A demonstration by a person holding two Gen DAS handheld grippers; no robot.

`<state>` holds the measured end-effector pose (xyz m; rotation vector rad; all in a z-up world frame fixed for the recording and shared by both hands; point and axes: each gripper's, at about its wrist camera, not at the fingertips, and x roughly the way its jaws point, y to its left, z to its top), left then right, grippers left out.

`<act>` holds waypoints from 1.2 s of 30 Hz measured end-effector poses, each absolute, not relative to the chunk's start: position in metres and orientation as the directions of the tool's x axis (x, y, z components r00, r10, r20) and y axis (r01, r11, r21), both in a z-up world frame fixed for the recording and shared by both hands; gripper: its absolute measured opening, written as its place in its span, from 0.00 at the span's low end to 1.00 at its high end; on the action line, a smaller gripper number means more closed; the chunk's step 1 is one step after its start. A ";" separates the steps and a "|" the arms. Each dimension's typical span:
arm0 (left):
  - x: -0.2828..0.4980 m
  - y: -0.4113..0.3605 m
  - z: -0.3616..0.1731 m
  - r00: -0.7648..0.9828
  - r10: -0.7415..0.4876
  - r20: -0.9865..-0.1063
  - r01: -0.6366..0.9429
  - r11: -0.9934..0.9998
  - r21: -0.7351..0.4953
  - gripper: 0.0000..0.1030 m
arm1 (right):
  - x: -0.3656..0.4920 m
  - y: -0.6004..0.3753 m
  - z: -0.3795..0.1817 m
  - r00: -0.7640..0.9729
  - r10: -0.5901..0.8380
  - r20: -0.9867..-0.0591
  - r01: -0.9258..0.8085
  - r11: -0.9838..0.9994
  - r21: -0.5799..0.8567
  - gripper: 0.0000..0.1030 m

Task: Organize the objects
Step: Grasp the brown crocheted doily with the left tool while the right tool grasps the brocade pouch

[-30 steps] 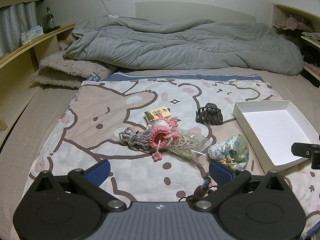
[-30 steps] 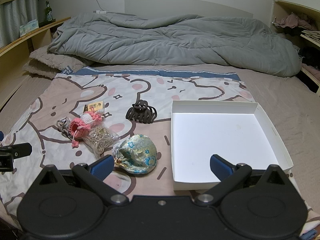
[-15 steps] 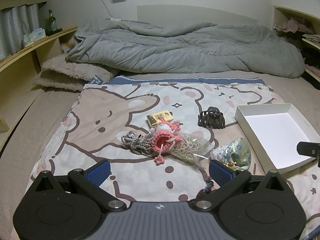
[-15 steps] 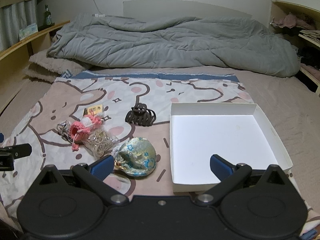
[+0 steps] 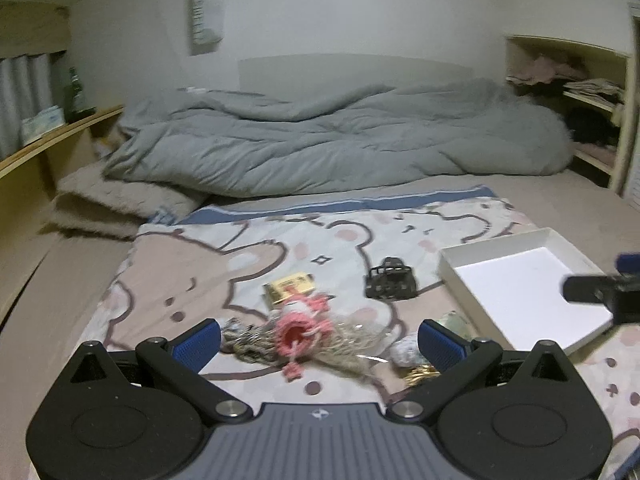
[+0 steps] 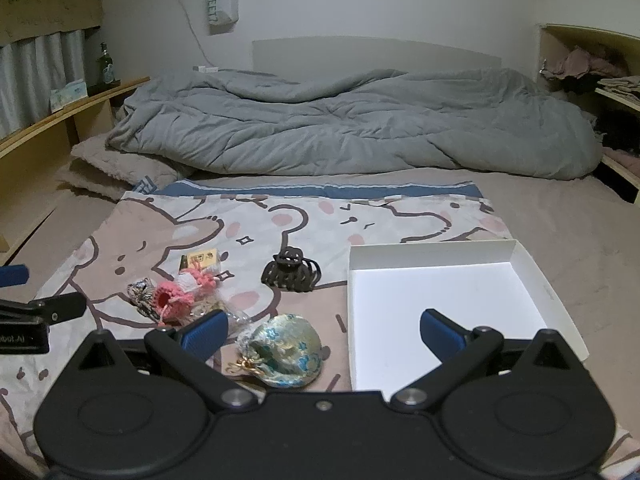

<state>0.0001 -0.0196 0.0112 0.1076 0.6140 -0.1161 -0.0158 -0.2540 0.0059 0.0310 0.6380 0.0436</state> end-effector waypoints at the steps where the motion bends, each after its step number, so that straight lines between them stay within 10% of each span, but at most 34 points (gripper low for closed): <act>1: 0.001 -0.022 0.010 0.810 -0.086 -0.580 0.153 0.986 0.067 1.00 | -0.014 -0.254 0.008 0.806 0.052 -0.590 -0.032 0.998 0.045 1.00; 20: 0.041 -0.030 -0.049 0.697 -0.300 -0.651 0.407 0.913 0.014 1.00 | 0.071 -0.242 -0.008 0.803 0.257 -0.538 -0.251 0.964 0.086 1.00; 36: 0.039 -0.041 -0.116 0.401 -0.432 -0.808 0.668 0.742 -0.065 0.97 | 0.070 -0.205 -0.118 0.674 0.243 -0.697 -0.590 0.745 -0.311 1.00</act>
